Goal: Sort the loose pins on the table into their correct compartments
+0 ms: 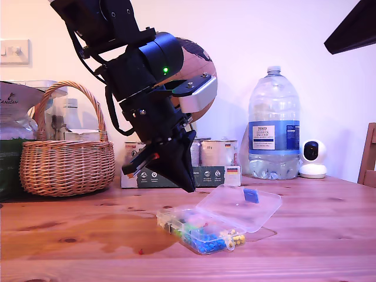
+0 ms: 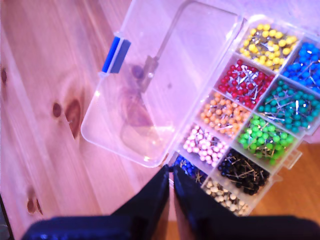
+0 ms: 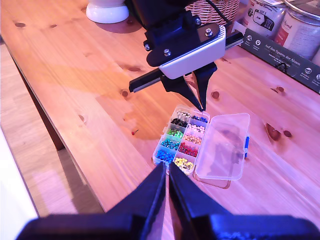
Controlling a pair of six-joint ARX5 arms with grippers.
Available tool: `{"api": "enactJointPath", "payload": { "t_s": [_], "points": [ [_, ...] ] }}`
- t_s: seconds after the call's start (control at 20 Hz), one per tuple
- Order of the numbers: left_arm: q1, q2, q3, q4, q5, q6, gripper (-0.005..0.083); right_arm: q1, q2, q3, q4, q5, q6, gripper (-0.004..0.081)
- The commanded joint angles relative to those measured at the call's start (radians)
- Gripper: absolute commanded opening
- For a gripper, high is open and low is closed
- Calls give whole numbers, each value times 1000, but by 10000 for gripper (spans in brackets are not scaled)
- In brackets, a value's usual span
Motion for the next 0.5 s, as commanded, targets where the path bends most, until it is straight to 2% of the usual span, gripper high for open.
{"api": "enactJointPath", "payload": {
  "t_s": [0.0, 0.45],
  "points": [
    [0, 36, -6, -1, 3, -3, -23, 5, 3, -2, 8, 0, 4, -13],
    [2, 83, -6, 11, -19, -3, -23, 5, 3, -2, 3, 0, 4, -13]
  ]
}}
